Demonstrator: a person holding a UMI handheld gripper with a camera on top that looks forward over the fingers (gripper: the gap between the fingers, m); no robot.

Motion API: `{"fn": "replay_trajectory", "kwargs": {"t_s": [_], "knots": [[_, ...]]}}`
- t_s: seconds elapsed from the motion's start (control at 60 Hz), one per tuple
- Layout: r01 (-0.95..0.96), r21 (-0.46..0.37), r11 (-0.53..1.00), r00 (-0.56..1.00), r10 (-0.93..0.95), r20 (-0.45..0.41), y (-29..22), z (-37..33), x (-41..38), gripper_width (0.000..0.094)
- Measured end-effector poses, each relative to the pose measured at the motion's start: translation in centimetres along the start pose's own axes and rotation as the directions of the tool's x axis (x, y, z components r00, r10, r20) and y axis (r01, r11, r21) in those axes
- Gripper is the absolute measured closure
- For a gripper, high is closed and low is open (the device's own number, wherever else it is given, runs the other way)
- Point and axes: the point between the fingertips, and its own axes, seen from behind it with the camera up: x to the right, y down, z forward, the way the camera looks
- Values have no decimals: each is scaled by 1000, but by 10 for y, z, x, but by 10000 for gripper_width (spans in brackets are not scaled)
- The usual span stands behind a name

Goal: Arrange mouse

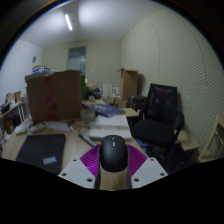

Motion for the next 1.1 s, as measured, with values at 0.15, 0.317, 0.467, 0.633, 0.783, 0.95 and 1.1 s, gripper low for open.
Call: {"fn": "replay_trajectory", "kwargs": {"t_s": [0.15, 0.317, 0.467, 0.633, 0.783, 0.95, 1.1], "knots": [[71, 114, 991, 995, -79, 67, -92, -24, -98, 588], [101, 117, 988, 970, -124, 211, -106, -14, -236, 586], [140, -28, 990, 952, -127, 279, -37, 19, -302, 587], [151, -164, 975, 954, -101, 281, 23, 43, -311, 585], [199, -234, 952, 952, -131, 277, 54, 51, -304, 566], [226, -251, 941, 946, -151, 287, 56, 50, -305, 434], [182, -245, 952, 931, -87, 354, 53, 35, -308, 81]]}}
